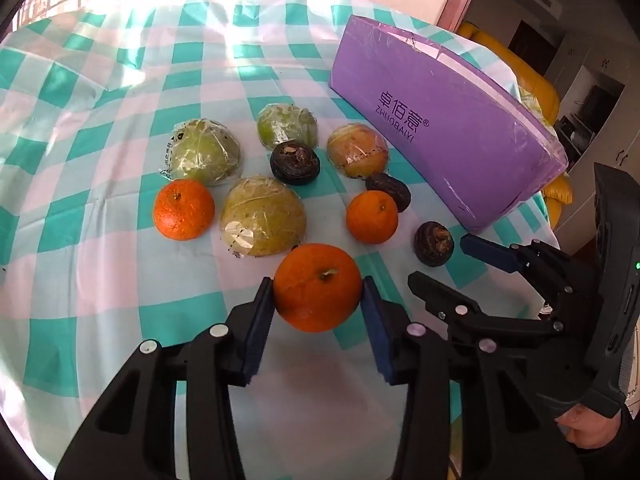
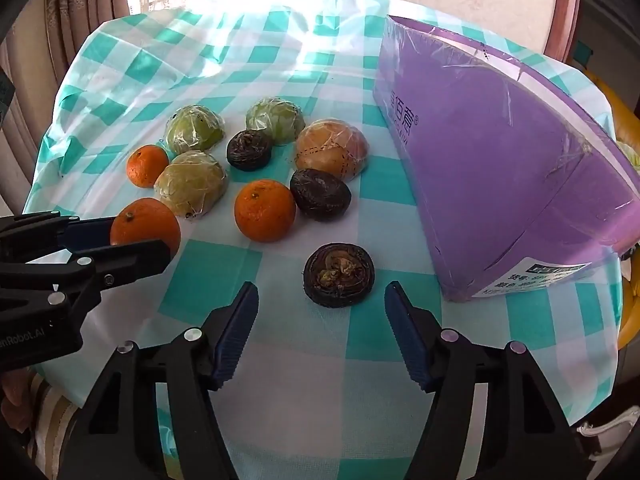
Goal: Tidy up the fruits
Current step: 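Hold the orange in the left tool while the right tool grasps a dark round item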
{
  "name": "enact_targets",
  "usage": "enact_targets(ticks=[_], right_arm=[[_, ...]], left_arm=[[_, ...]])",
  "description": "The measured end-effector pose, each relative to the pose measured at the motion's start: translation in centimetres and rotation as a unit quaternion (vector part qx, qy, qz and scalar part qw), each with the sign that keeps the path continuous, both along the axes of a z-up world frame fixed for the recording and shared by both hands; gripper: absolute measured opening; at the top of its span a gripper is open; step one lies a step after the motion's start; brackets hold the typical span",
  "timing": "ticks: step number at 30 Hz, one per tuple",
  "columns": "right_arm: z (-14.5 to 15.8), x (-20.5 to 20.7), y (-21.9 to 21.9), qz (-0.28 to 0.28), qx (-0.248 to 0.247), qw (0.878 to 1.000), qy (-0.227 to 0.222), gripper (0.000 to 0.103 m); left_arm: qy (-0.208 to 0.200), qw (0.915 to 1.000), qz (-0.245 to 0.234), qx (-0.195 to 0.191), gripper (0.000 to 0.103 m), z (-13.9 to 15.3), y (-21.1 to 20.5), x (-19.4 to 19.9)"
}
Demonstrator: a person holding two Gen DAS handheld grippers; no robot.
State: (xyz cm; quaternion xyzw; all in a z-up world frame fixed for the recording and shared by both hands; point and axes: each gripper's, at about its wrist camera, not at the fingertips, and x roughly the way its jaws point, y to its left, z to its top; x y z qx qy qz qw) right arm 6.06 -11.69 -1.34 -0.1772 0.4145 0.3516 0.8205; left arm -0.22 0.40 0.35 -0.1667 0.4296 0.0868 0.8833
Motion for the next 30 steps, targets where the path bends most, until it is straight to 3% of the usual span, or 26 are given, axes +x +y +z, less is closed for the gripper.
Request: enact_targets(ticks=[2,4,6,8,12,17,18,20,21,25,28,30], right_arm=[[-0.4,0.1,0.5,0.006,-0.003,1.0,0.01,0.052],[-0.4,0.0,0.5,0.021,0.006,1.0,0.018,0.03],[-0.3,0.0,0.6,0.023,0.011,0.999,0.022,0.022],[-0.2,0.1,0.4,0.031,0.023,0.999,0.035,0.001],[0.3,-0.4,0.0,0.051,0.037,0.997,0.04,0.0],[0.4,0.0,-0.5,0.032,0.044,0.997,0.048,0.003],[0.4,-0.2,-0.4,0.036,0.037,0.998,0.046,0.015],[0.6,-0.6,-0.3,0.038,0.035,0.998,0.034,0.054],[1.0,-0.7,-0.4,0.039,0.047,0.998,0.025,0.081],[1.4,0.0,0.6,0.046,0.048,0.998,0.014,0.082],[0.4,1.3,1.5,0.04,0.034,0.998,0.044,0.064],[0.1,1.6,2.1,0.045,0.028,0.997,0.049,0.059]], left_arm=[[-0.014,0.9998,0.012,0.008,0.044,0.8,0.6,-0.3],[-0.026,0.9992,0.02,0.023,0.044,2.2,0.4,-0.5],[-0.033,0.9989,0.02,0.025,0.044,3.0,-0.2,-0.4],[-0.039,0.9984,0.025,0.031,0.044,3.9,-0.2,-1.0],[-0.053,0.9976,0.021,0.04,0.044,5.4,0.2,-0.4],[-0.054,0.9975,0.014,0.043,0.044,5.8,0.4,-0.1],[-0.05,0.9978,0.013,0.041,0.044,5.5,0.3,-0.2],[-0.035,0.9987,0.013,0.035,0.044,4.6,0.3,-0.1],[-0.03,0.999,0.013,0.03,0.044,4.2,0.3,0.0],[-0.025,0.9993,0.013,0.023,0.044,3.5,0.3,0.1],[-0.029,0.9991,0.014,0.028,0.044,3.7,0.3,-0.1],[-0.028,0.999,0.015,0.031,0.044,3.8,0.2,-0.1]])
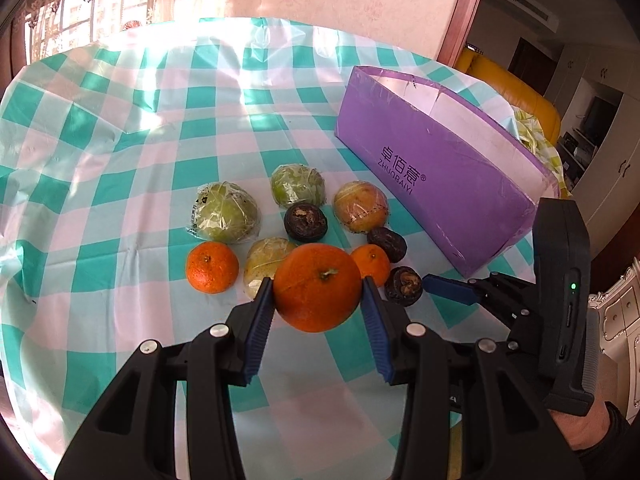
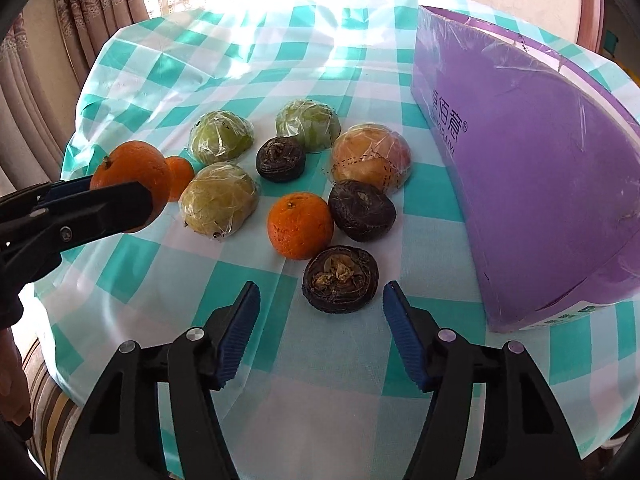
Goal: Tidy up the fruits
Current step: 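Hold the orange in the left tool while the right tool grasps a dark round item, then carry both items into the purple box and open both tools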
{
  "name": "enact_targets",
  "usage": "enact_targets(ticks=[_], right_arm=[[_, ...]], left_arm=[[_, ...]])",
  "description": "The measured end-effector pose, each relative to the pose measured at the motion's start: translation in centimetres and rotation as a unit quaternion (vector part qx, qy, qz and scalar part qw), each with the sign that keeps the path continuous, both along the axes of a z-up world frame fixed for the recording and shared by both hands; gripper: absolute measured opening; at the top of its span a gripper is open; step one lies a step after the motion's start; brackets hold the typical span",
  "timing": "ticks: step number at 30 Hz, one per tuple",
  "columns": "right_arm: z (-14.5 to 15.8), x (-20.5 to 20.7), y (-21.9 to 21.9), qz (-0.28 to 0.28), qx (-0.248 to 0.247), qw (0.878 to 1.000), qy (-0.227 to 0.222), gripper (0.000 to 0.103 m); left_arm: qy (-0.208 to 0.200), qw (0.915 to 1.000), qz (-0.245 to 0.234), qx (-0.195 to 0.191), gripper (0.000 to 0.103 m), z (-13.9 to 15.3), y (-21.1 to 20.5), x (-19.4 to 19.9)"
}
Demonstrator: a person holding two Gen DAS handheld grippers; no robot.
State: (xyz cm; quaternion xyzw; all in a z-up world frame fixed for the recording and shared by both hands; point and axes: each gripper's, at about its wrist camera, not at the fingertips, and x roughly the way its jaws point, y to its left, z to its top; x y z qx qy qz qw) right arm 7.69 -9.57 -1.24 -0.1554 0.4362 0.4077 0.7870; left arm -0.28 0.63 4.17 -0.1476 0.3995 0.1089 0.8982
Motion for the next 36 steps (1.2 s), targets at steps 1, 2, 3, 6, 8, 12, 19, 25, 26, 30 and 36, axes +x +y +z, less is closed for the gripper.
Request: enact_targets(ticks=[1,2,3,6,8,12,19,25,26,30,36], right_arm=[[-0.1,0.0,0.3,0.001,-0.006,1.0,-0.004,0.056],[-0.1,0.0,0.3,0.0,-0.009,1.0,-0.011,0.039],[0.1,0.0,0.3,0.004,-0.005,1.0,-0.007,0.037],[0.7,-0.7,-0.2,0.024,0.001,1.0,-0.012,0.036],[1.8,-1.2,-1.0,0.025,0.014,0.999,-0.014,0.036],[6.4,-1.2,-4.0,0.026,0.06,0.998,-0.022,0.036],[13.8,6.9,-9.8,-0.077,0.068,0.991,-0.086,0.036],[11.0,16.1,-10.5,-0.133,-0.005,0.99,-0.042,0.036],[10.2,17.1,-10.2,-0.132,-0.022,0.99,-0.035,0.036],[7.6,19.8,-9.5,-0.121,-0.085,0.989,-0.014,0.036],[4.6,22.6,-9.0,-0.105,-0.158,0.982,0.022,0.036]], left_arm=[[0.005,1.0,0.0,0.0,0.044,-0.1,0.0,0.1],[0.006,1.0,-0.001,-0.001,0.044,-0.1,0.0,0.2],[0.007,1.0,-0.002,0.0,0.044,0.0,-0.1,0.3],[0.009,0.9999,-0.007,0.009,0.044,0.5,-0.5,0.9],[0.005,0.9998,-0.014,0.017,0.044,1.3,-0.8,1.5],[-0.01,0.9985,-0.038,0.037,0.044,4.4,-1.9,3.9],[-0.036,0.9906,-0.117,0.061,0.044,9.7,-5.8,13.0],[0.041,0.9825,-0.182,0.007,0.044,7.7,-8.3,22.4],[0.067,0.9798,-0.188,0.012,0.044,6.4,-8.7,23.8],[0.147,0.9624,-0.222,0.053,0.044,1.8,-10.4,27.4],[0.197,0.9354,-0.253,0.15,0.045,0.5,-11.5,29.5]])
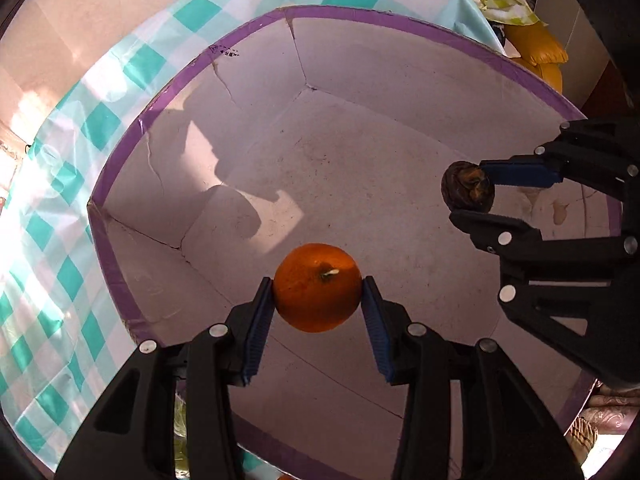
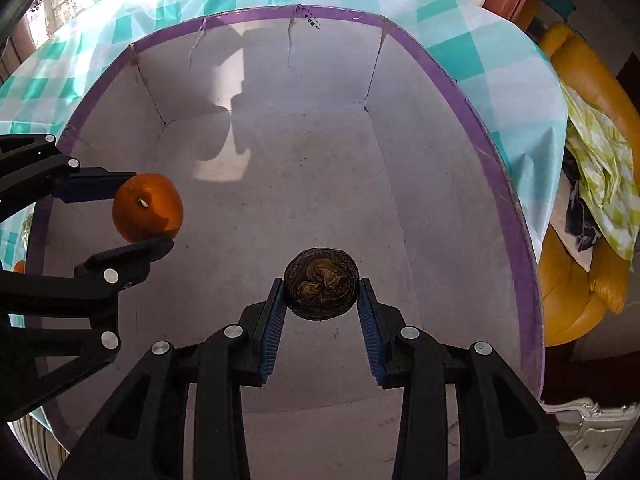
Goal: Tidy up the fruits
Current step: 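Carry both items into the purple box and open both tools, then return the left tool to the table and grasp another orange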
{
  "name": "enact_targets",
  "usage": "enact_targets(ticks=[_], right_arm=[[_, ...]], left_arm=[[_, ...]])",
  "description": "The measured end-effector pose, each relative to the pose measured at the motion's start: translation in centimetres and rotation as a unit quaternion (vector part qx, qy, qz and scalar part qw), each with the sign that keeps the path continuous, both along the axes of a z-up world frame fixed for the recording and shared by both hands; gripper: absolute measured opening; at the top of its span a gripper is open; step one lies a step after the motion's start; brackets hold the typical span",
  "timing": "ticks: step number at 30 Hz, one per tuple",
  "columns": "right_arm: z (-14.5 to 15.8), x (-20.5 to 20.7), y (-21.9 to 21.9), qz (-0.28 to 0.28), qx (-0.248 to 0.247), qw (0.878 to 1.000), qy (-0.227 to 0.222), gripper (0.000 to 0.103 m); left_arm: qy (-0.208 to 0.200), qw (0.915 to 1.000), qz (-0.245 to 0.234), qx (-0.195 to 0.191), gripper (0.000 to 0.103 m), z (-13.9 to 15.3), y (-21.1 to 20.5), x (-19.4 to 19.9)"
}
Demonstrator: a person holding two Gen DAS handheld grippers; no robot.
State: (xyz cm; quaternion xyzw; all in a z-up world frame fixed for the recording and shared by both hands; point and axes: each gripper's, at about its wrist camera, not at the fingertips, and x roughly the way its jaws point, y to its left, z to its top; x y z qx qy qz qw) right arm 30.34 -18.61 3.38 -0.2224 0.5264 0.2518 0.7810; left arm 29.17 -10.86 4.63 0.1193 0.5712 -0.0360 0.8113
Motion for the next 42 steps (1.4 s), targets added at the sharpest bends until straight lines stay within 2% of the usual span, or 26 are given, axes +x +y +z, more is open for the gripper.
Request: enact_targets(ticks=[3,5,8,12,13,15,16,18,21,23,24,25,27,28,29,32,33,35,36,38,39,40,42], right_arm=[[-1.1,0.4,-0.3,0.003,-0.015,1.0,0.015,0.036],[-1.8,0.4,-0.6,0.001,-0.023,1.0,0.02,0.037],[-2.1,0.0,-0.9,0.0,-0.023,0.999,0.022,0.037],[-2.1,0.1,-0.7,0.0,-0.032,0.999,0.023,0.037],[-2.1,0.1,-0.7,0.0,-0.033,0.999,0.025,0.038],[-2.0,0.7,-0.1,-0.002,-0.036,0.999,0.029,0.039],[-2.0,0.8,-0.1,-0.002,-0.035,0.999,0.03,0.042],[-1.8,1.0,-0.1,-0.003,-0.032,0.999,0.033,0.052],[-0.7,1.0,-0.5,-0.009,-0.01,1.0,0.015,0.078],[0.6,0.6,-1.0,-0.014,0.016,1.0,-0.009,0.081],[1.6,0.2,-1.5,-0.02,0.037,0.999,-0.022,0.081],[3.0,-0.2,-2.1,-0.035,0.056,0.997,-0.048,0.084],[6.4,-1.9,-3.4,-0.06,0.109,0.986,-0.108,0.086],[8.1,-3.1,-4.0,-0.072,0.135,0.979,-0.135,0.086],[9.6,-4.5,-4.6,-0.085,0.156,0.97,-0.165,0.086],[12.8,-8.8,-4.4,-0.102,0.173,0.943,-0.267,0.087],[13.5,-10.7,-4.2,-0.115,0.166,0.934,-0.296,0.087],[14.2,-14.6,-3.9,-0.123,0.185,0.921,-0.319,0.087],[14.3,-16.4,-3.7,-0.114,0.201,0.92,-0.316,0.087],[14.0,-19.7,-3.4,-0.085,0.242,0.916,-0.307,0.087],[13.3,-21.3,-3.3,-0.079,0.267,0.912,-0.301,0.087],[12.3,-22.6,-3.1,-0.078,0.29,0.909,-0.29,0.087],[9.7,-24.2,-1.7,-0.084,0.3,0.914,-0.259,0.087]], left_arm=[[0.013,0.9986,-0.051,0.007,0.045,-0.4,-1.0,-0.5],[0.027,0.9973,-0.067,0.016,0.045,-1.4,-1.7,-0.8],[0.039,0.9969,-0.068,0.003,0.044,-2.5,-1.6,-0.8],[0.043,0.9973,-0.059,-0.01,0.047,-2.2,-0.6,-0.7],[0.046,0.9971,-0.059,-0.011,0.05,-2.1,-0.5,-0.6],[0.046,0.9973,-0.056,-0.016,0.068,-1.9,-0.4,-0.7],[0.042,0.9975,-0.054,-0.015,0.072,-1.7,-0.1,-0.7],[0.032,0.9981,-0.052,-0.01,0.081,-1.2,0.0,-0.3],[-0.004,0.9986,-0.053,-0.002,0.09,-0.3,-0.4,-1.3],[-0.046,0.9979,-0.044,-0.007,0.096,1.6,-0.5,-2.6],[-0.074,0.9964,-0.036,-0.02,0.101,3.0,0.2,-3.4],[-0.103,0.9936,-0.025,-0.037,0.101,4.6,0.9,-4.4],[-0.172,0.9802,0.01,-0.098,0.101,8.3,2.9,-7.2],[-0.201,0.9693,0.03,-0.138,0.101,10.2,4.3,-9.1],[-0.226,0.9591,0.052,-0.163,0.101,11.5,5.5,-10.8],[-0.239,0.9408,0.124,-0.206,0.101,13.5,8.4,-15.2],[-0.244,0.9378,0.156,-0.191,0.101,13.8,9.4,-16.8],[-0.292,0.9241,0.196,-0.149,0.101,14.7,9.9,-20.8],[-0.33,0.9091,0.217,-0.132,0.101,14.7,10.5,-23.2],[-0.424,0.8619,0.255,-0.112,0.101,15.3,11.0,-29.5],[-0.462,0.8416,0.264,-0.092,0.101,15.0,11.0,-31.9],[-0.485,0.8302,0.268,-0.065,0.101,14.7,11.2,-34.2],[-0.481,0.829,0.281,-0.045,0.101,12.7,11.5,-36.1]])
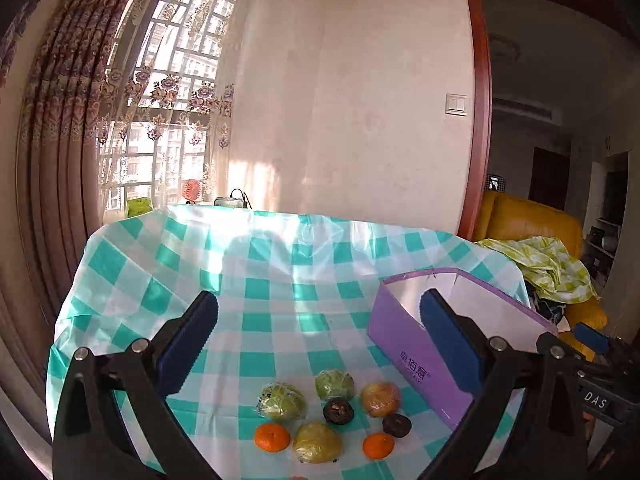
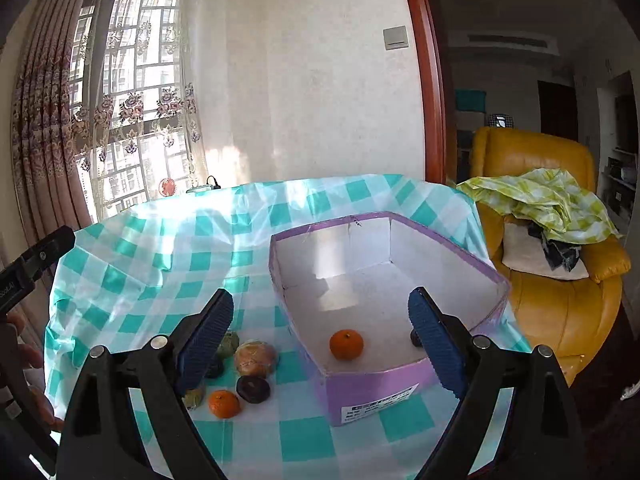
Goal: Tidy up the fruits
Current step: 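Return the left tool to the table and grasp another orange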
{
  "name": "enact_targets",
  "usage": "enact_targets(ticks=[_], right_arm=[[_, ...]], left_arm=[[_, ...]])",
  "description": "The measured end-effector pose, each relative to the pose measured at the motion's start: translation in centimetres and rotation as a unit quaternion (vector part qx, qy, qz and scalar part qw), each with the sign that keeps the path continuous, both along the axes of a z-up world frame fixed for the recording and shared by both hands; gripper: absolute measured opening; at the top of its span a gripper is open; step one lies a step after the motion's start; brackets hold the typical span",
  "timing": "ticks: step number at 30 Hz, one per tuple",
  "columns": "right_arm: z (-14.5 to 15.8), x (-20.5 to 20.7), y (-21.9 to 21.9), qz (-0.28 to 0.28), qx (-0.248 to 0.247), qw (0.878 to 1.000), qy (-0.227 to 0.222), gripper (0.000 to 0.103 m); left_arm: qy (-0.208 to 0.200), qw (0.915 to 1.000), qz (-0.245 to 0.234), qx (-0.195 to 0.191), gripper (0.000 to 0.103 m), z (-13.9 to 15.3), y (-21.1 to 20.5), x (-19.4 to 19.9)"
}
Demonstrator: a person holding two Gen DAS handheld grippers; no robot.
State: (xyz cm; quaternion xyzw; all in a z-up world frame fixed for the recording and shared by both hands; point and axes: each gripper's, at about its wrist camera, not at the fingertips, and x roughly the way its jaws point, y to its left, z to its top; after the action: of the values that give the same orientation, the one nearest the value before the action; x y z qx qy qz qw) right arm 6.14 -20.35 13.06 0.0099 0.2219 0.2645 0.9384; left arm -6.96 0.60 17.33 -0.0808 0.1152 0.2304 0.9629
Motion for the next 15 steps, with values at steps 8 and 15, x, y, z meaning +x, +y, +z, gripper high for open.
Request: enact_targets(ticks=[8,15], right_arm=[[-8.8,-4.5,8.6,0.098,-0.134,0.986,0.028,0.087],[-11.7,-3.4,9.0,0.115,-0.146,0.979,0.081,0.087]], left_arm=[[0.103,0.9935,-0.006,-0.048,0.102,-9.5,2.8,1.2],[0.205,0.9726,0.012,-0.11,0.101,-14.8,5.7,2.7]])
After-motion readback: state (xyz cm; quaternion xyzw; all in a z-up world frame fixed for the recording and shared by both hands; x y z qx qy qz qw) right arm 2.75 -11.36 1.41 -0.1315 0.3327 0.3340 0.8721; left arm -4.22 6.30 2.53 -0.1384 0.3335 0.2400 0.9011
